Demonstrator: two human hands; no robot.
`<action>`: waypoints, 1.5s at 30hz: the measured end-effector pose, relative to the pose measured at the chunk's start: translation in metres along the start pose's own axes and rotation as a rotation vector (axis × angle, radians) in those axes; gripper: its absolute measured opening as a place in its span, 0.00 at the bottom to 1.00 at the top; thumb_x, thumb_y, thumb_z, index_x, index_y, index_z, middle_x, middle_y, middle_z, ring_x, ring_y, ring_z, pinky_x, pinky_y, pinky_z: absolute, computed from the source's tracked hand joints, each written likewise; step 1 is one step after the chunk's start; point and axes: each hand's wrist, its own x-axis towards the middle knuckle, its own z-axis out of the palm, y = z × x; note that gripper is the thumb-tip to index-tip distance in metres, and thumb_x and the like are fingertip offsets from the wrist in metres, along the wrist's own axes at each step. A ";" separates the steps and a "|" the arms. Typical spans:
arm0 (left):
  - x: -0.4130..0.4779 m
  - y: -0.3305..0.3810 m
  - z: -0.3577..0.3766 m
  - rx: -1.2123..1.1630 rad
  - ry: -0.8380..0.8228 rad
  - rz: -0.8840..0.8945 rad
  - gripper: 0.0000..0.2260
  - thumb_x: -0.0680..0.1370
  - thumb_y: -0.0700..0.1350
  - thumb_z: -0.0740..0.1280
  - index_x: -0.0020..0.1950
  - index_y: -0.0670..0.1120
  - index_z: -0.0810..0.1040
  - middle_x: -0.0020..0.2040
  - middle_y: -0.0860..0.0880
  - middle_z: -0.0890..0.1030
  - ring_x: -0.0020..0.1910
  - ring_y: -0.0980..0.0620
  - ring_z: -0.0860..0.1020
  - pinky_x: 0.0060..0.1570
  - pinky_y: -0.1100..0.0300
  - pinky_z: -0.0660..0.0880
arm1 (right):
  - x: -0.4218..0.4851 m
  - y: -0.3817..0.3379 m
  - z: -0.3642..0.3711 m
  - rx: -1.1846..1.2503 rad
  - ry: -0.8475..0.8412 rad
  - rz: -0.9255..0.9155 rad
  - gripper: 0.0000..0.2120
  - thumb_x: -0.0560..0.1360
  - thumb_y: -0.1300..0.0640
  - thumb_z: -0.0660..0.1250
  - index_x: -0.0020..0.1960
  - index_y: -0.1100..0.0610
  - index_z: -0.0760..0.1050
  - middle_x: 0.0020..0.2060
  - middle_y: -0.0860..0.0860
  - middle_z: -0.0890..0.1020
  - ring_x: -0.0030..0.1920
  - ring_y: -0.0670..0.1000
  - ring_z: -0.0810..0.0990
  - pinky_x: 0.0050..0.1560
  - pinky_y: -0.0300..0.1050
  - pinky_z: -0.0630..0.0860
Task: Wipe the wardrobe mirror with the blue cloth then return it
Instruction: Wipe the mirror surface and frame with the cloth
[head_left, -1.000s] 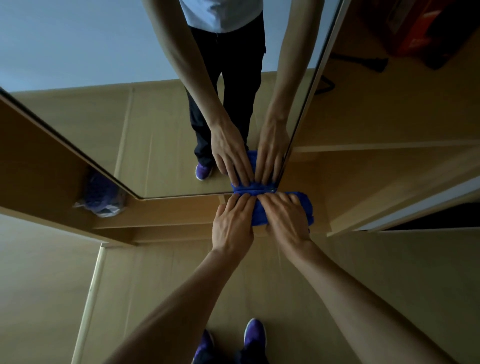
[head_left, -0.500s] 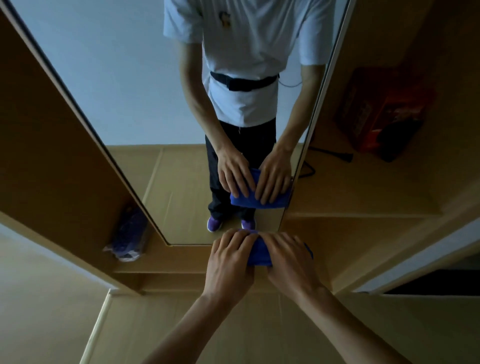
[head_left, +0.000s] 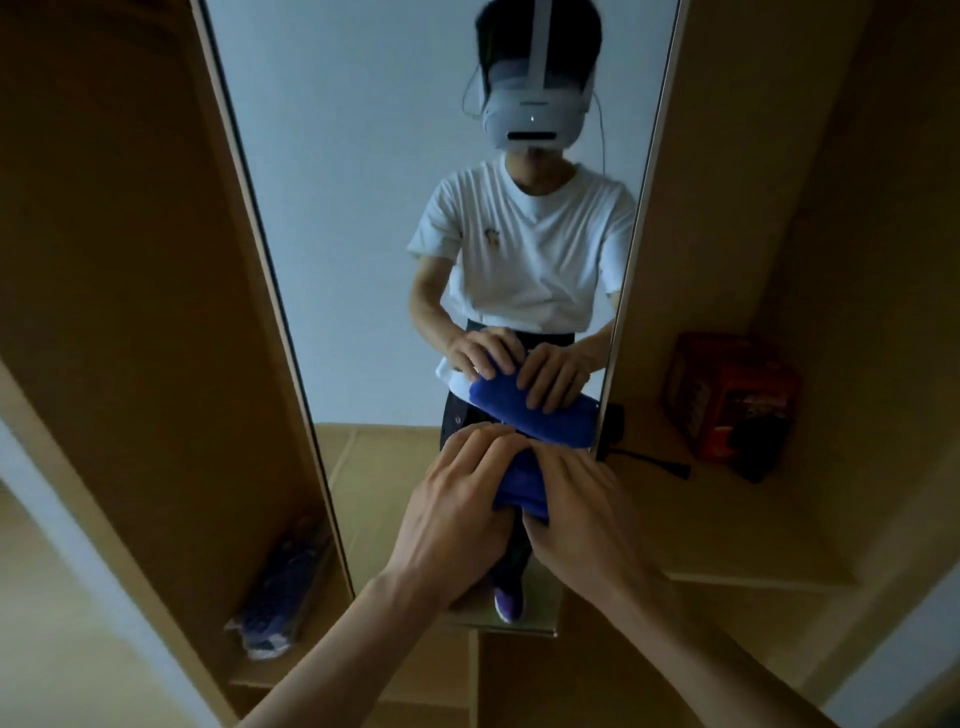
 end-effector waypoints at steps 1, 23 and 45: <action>0.009 0.002 -0.010 0.000 0.035 0.014 0.27 0.68 0.39 0.66 0.68 0.49 0.74 0.68 0.53 0.75 0.67 0.50 0.73 0.57 0.61 0.75 | 0.010 -0.004 -0.010 0.003 0.038 -0.013 0.24 0.68 0.54 0.75 0.60 0.49 0.69 0.48 0.45 0.80 0.48 0.48 0.79 0.50 0.44 0.79; 0.164 -0.013 -0.214 0.050 0.479 0.292 0.34 0.77 0.43 0.71 0.81 0.51 0.62 0.75 0.53 0.71 0.71 0.52 0.72 0.61 0.62 0.73 | 0.189 -0.120 -0.173 -0.071 0.432 -0.167 0.24 0.75 0.52 0.70 0.69 0.51 0.70 0.53 0.48 0.81 0.52 0.50 0.77 0.49 0.39 0.69; 0.328 -0.015 -0.317 0.258 0.458 0.394 0.32 0.80 0.62 0.62 0.81 0.51 0.59 0.75 0.49 0.71 0.73 0.47 0.69 0.68 0.51 0.69 | 0.290 -0.148 -0.305 -0.482 0.713 -0.147 0.13 0.74 0.52 0.68 0.56 0.52 0.71 0.42 0.48 0.78 0.42 0.50 0.76 0.37 0.43 0.70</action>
